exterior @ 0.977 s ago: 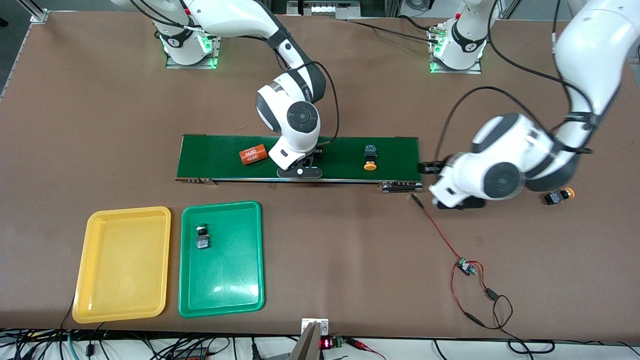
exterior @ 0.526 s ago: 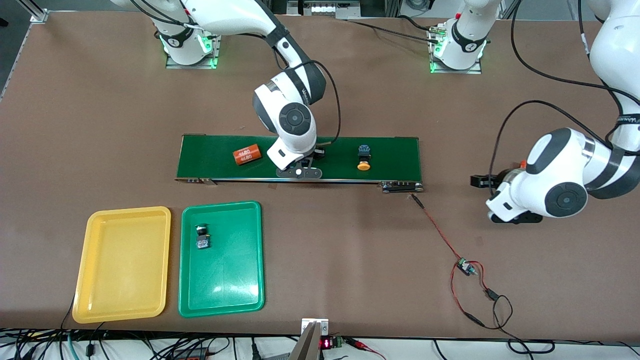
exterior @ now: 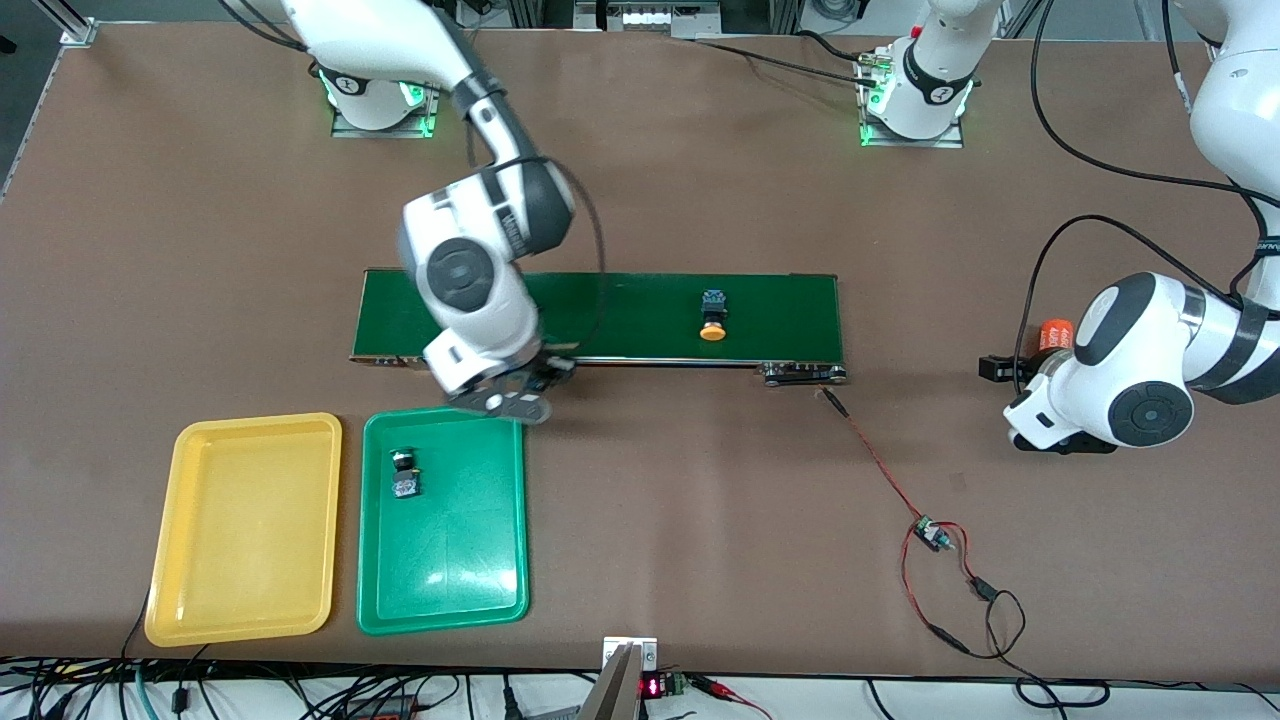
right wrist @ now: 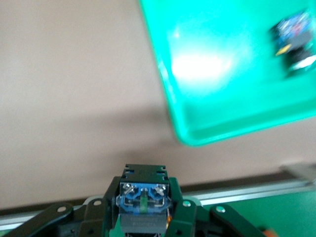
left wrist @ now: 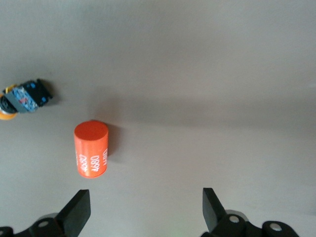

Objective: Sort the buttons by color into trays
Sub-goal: 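Place the button in the green tray while the left gripper grasps the cylinder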

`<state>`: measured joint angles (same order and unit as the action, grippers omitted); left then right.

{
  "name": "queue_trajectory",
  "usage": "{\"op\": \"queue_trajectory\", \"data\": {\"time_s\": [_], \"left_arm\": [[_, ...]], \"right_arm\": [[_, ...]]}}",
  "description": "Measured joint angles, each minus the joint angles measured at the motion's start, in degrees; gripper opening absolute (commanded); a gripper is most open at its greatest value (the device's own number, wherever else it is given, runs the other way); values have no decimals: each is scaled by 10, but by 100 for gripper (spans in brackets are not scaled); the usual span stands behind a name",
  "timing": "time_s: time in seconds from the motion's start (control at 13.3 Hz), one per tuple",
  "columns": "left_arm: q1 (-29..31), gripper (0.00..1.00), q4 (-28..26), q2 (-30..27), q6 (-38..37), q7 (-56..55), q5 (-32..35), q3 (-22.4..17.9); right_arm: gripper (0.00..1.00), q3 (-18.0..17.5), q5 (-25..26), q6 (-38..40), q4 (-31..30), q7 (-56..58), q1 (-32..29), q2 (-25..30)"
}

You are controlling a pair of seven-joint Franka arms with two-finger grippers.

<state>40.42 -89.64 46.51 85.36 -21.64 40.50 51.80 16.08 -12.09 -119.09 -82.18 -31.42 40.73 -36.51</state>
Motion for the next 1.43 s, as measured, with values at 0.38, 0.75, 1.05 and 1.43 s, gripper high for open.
{"op": "queue_trajectory", "data": {"time_s": [0.38,0.75,1.05,1.43], "left_arm": [[67,100,-48,8,9,75,24,-21],[79,96,-94,12,97,117,78,-53],[85,21,-108,15,123,130,78,-72],[84,17,-107,14,125,156,78,-65]], "right_arm": [[0,0,0,-79,13,137,-68,-44],[0,-2,0,-132,73,199,-93,-154],[100,-2,-1,-145,150,213,-105,-225],[100,2,-7,26,200,213,-112,-159]]}}
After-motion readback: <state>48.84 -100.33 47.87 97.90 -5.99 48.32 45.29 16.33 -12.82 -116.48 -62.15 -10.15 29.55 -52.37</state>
